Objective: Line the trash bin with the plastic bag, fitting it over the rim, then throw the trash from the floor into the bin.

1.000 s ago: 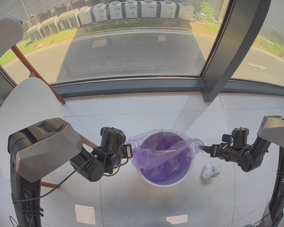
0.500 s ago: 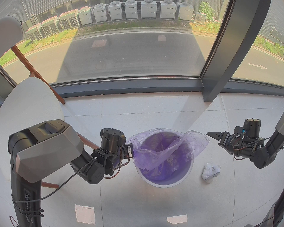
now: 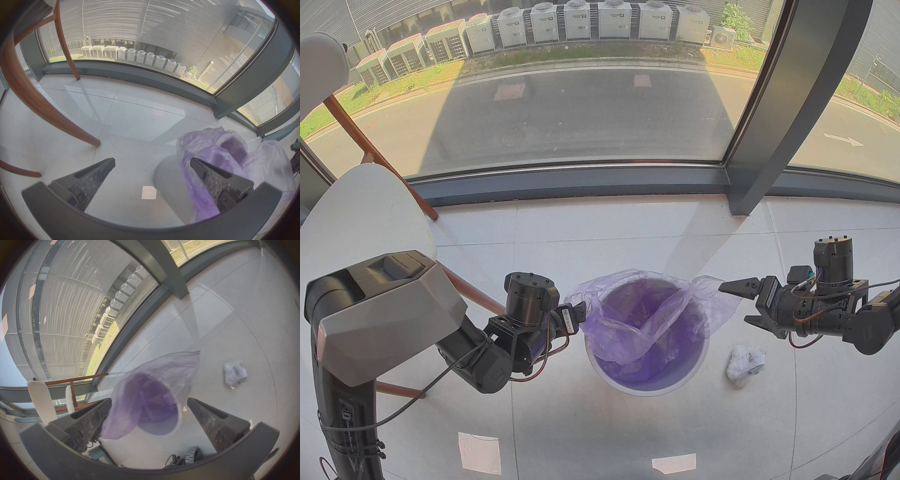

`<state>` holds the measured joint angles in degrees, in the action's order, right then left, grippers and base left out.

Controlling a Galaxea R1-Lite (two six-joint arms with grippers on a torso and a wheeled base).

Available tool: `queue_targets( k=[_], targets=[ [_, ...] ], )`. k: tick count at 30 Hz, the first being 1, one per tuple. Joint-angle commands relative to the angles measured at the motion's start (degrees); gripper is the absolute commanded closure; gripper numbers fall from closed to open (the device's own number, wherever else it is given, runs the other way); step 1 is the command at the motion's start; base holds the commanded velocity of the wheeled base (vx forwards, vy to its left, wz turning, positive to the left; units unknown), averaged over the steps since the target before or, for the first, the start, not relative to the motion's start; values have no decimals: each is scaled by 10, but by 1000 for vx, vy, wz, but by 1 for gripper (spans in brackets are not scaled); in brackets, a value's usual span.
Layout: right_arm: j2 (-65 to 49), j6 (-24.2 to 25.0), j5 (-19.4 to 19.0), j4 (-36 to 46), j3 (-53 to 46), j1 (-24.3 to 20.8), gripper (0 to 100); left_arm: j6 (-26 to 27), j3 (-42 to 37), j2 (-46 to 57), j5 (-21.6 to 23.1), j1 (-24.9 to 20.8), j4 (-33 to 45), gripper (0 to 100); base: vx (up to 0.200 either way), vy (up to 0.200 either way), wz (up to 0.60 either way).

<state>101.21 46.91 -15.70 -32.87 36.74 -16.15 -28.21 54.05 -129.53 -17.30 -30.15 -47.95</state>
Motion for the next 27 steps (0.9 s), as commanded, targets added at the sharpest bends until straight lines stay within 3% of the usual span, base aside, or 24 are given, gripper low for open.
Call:
queue_targets(
  k=[1, 7, 16, 24, 25, 27],
  targets=[
    [-18, 28, 0, 41, 59, -45, 0, -4, -40, 42, -1, 1, -7, 0, 0, 0, 0],
    [18, 45, 1, 97, 133, -59, 0, 0, -87, 52, 1, 3, -66, 0, 0, 0, 0],
    [89, 42, 4, 95, 167, -73, 0, -1, -113, 54, 1, 2, -122, 0, 0, 0, 0],
    [148, 40, 7, 95, 215, -85, 0, -1, -129, 116, 14, -12, -135, 0, 0, 0, 0],
    [152, 40, 11, 96, 217, -86, 100, -1, -134, 125, 14, -14, -135, 0, 0, 0, 0],
    [152, 40, 21, 96, 216, -91, 100, -1, -145, 136, 15, -19, -134, 0, 0, 0, 0]
  ],
)
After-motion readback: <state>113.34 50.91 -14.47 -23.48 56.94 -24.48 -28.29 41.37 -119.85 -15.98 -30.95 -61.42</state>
